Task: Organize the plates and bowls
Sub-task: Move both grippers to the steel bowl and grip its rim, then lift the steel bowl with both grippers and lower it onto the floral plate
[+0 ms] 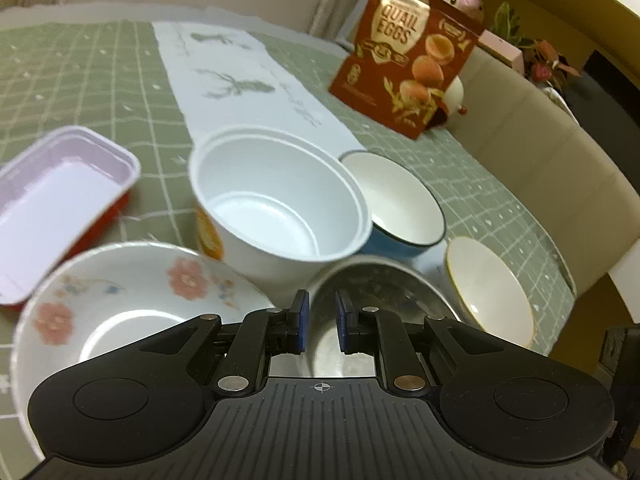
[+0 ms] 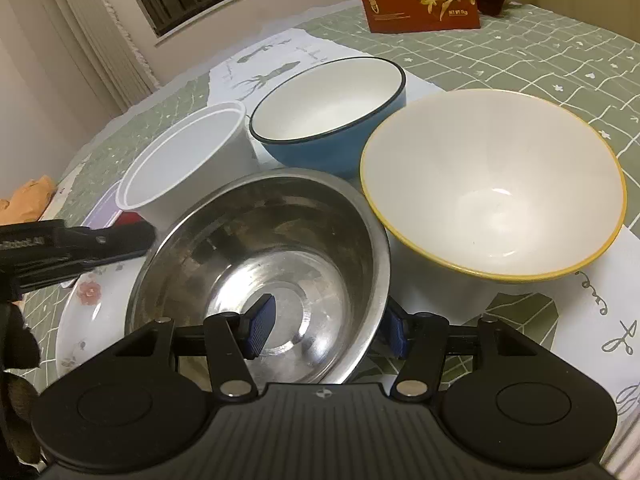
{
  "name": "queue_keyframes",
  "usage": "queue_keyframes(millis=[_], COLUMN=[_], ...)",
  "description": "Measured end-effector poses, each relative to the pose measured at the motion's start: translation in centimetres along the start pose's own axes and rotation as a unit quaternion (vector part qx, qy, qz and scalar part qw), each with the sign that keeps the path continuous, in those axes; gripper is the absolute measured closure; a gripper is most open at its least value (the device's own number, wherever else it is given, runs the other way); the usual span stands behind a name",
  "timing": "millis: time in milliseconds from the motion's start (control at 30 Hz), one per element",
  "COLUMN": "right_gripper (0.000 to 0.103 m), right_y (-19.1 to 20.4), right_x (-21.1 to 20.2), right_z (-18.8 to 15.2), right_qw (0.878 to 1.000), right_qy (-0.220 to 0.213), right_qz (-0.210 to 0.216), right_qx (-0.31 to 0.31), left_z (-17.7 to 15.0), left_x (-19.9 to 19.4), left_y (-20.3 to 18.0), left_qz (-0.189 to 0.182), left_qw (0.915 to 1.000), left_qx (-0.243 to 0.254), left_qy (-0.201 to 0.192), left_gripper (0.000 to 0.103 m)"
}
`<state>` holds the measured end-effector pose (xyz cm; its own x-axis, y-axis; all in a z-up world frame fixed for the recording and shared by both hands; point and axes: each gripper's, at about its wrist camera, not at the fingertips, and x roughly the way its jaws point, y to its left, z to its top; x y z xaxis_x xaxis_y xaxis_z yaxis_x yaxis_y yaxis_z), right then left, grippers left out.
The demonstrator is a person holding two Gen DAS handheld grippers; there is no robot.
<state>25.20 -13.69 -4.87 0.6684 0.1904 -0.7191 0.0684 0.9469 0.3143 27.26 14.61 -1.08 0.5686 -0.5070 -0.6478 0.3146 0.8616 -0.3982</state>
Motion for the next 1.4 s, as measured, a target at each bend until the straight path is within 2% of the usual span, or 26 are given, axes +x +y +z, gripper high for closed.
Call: queue_keyframes(millis=[133, 300, 467, 500, 667, 733, 867, 967, 1100, 1167, 1300, 1400], right_gripper=[0.046, 0.046, 0.057, 0.06, 0.061, 0.061, 0.061, 0.06, 0.06, 0.06, 0.06, 0.06], right_y=[0.2, -0.1, 0.1, 0.1, 0.7, 1.2, 3.2, 5.2, 9.0, 11.2, 14.1, 15.2], right_x=[-0.2, 0.2, 0.5, 0.5, -0.1, -0.9, -3.3, -4.4, -3.8, -2.7, -0.4, 0.8], right_z=[-0.1, -0.2, -0.3, -0.3, -0.4, -0.5, -0.6, -0.1, 0.5, 0.6, 0.1, -0.3], right_qw=[1.0, 1.0, 1.0, 1.0, 1.0, 1.0, 0.998, 0.998, 0.995, 0.994, 0.993, 0.992], right_qy=[-0.002, 0.002, 0.001, 0.003, -0.002, -0.01, -0.043, -0.051, -0.051, -0.045, -0.027, -0.02], right_qz=[0.0, -0.002, -0.002, 0.001, -0.011, -0.015, -0.013, 0.009, 0.04, 0.045, 0.047, 0.041], right_qx=[-0.009, -0.001, -0.002, -0.002, -0.008, -0.013, -0.036, -0.044, -0.07, -0.087, -0.107, -0.115], left_z=[0.3, -0.1, -0.2, -0.2, -0.3, -0.4, -0.5, -0.8, -0.9, -1.0, -1.1, -1.2], left_x=[1.0, 2.8, 3.3, 3.3, 3.2, 2.4, -1.4, -5.1, -8.6, -9.6, -9.9, -9.4], left_y=[0.3, 1.0, 1.0, 0.9, 0.2, -0.1, -0.2, 0.8, 3.4, 5.0, 6.8, 8.4], left_qz=[0.021, 0.008, -0.005, -0.009, 0.008, 0.01, 0.003, 0.009, 0.03, 0.043, 0.08, 0.08], left_qw=[0.9997, 0.9993, 0.9993, 0.9993, 0.9988, 0.9991, 0.9997, 0.9984, 0.9946, 0.9927, 0.9904, 0.9903], left_qx=[-0.002, -0.014, -0.019, -0.019, -0.032, -0.024, -0.022, -0.028, -0.056, -0.074, -0.077, -0.09], left_qy=[0.009, 0.034, 0.033, 0.033, 0.038, 0.034, -0.009, -0.048, -0.082, -0.085, -0.081, -0.069], left_gripper=[0.087, 0.086, 0.084, 0.079, 0.077, 0.077, 0.077, 0.077, 0.075, 0.072, 0.071, 0.071])
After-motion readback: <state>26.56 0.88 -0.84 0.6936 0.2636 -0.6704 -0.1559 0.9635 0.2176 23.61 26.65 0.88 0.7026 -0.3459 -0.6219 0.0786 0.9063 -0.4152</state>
